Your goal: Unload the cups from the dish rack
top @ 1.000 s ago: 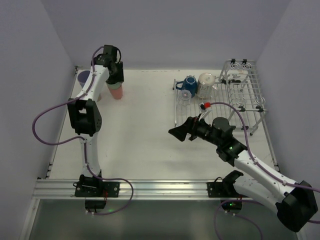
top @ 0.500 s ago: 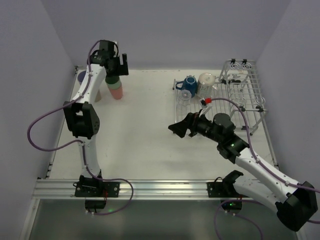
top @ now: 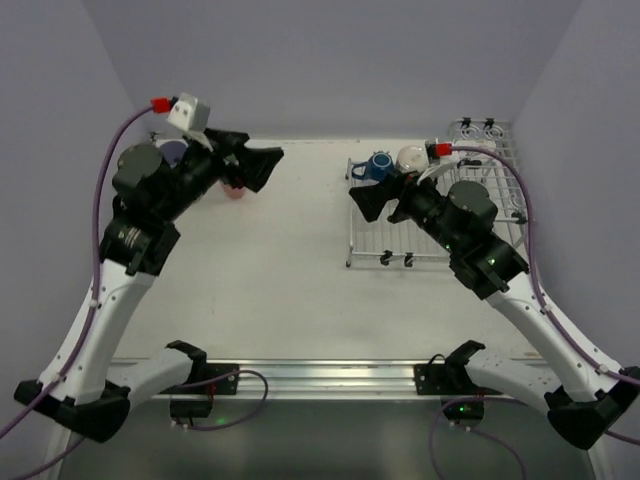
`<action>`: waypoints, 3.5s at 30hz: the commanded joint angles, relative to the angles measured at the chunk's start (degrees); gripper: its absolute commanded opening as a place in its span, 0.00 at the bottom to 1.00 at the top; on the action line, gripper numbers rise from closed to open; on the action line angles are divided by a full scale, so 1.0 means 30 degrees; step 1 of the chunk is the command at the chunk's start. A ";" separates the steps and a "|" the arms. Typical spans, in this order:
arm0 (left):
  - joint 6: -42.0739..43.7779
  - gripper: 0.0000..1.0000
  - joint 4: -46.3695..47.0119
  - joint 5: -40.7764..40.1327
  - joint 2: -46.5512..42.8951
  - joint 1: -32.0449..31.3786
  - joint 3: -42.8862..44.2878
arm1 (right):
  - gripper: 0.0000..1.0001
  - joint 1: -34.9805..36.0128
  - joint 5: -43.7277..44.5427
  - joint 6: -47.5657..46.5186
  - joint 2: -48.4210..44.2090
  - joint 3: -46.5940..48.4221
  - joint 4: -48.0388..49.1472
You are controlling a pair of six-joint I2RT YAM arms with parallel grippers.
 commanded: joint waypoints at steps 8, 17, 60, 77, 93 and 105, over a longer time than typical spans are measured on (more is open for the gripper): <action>-0.1190 0.96 0.3593 0.2981 -0.6875 0.0052 -1.3300 | 0.99 -0.0563 0.8535 -0.1459 0.6873 0.3896 -0.2354; 0.1011 0.97 0.2070 0.0934 -0.8136 -0.1908 -1.3597 | 0.99 -0.1473 0.8948 0.0240 1.1773 0.5421 -0.2325; 0.0983 0.96 0.1863 0.0462 -0.6351 -0.3376 -1.3304 | 0.47 -0.1971 0.6639 0.0971 0.9557 0.1326 0.1276; -1.0410 0.85 1.5161 0.5474 -0.2894 -0.3229 -1.6642 | 0.48 -0.2029 -0.6135 0.8617 0.0702 -0.8199 1.2848; -1.2875 0.51 1.9002 0.4713 -0.2248 -0.3639 -1.7757 | 0.49 -0.1942 -1.0065 1.4185 0.4304 -1.0545 2.1345; -0.5501 0.00 0.7683 -0.1579 -0.0764 -0.3639 -1.0105 | 0.97 -0.1795 -0.8725 1.1497 0.2440 -1.0078 1.5206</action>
